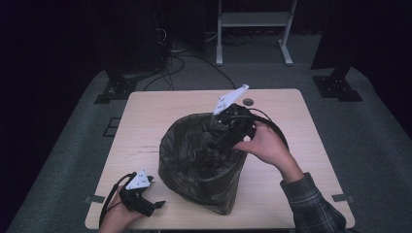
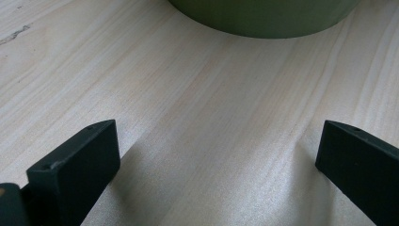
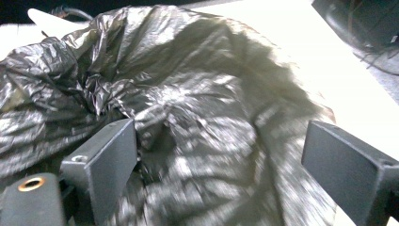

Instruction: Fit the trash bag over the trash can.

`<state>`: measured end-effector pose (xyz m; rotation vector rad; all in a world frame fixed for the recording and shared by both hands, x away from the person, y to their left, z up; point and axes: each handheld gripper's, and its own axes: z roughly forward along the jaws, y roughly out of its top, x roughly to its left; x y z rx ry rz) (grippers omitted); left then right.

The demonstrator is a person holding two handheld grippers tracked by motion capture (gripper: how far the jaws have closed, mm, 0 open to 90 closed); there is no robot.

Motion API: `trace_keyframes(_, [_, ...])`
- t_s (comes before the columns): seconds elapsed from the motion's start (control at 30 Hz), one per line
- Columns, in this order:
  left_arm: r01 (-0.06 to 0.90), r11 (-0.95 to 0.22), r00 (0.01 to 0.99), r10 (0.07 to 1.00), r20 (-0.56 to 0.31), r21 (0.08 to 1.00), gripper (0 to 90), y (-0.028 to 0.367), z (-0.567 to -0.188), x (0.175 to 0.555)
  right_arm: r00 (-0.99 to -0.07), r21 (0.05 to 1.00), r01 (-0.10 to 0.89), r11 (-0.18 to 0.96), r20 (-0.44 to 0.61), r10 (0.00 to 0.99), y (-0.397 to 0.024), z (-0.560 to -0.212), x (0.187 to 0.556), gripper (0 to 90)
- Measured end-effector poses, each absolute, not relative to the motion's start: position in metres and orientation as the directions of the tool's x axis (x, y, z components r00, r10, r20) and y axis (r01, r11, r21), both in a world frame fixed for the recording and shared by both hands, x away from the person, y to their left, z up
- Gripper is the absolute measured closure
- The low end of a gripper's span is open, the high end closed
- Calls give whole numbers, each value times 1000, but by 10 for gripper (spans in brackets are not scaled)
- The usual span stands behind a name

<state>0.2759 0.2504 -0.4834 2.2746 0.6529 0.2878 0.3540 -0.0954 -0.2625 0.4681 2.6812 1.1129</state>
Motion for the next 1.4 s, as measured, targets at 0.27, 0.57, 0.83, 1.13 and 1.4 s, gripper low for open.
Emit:
trace_keyframes(0.27, [368,-597,845,534,11,713,0,250,-483,276,-906,762,250,597,-33,422,-150,-262,347,91])
trace_keyframes(0.57, [368,-597,845,534,11,713,0,250,-483,276,-874,797,293,528,-1,486,-203,-275,332,91])
trace_keyframes(0.83, [368,-598,846,534,11,712,0,250,-483,276,-843,810,330,485,22,537,-238,-302,314,91])
trace_keyframes(1.13, [369,-598,846,534,11,712,0,250,-483,276,-802,825,362,433,39,596,-269,-346,296,91])
trace_keyframes(1.4, [370,-596,845,535,10,713,0,250,-483,276,-757,820,387,420,23,653,-288,-385,283,91])
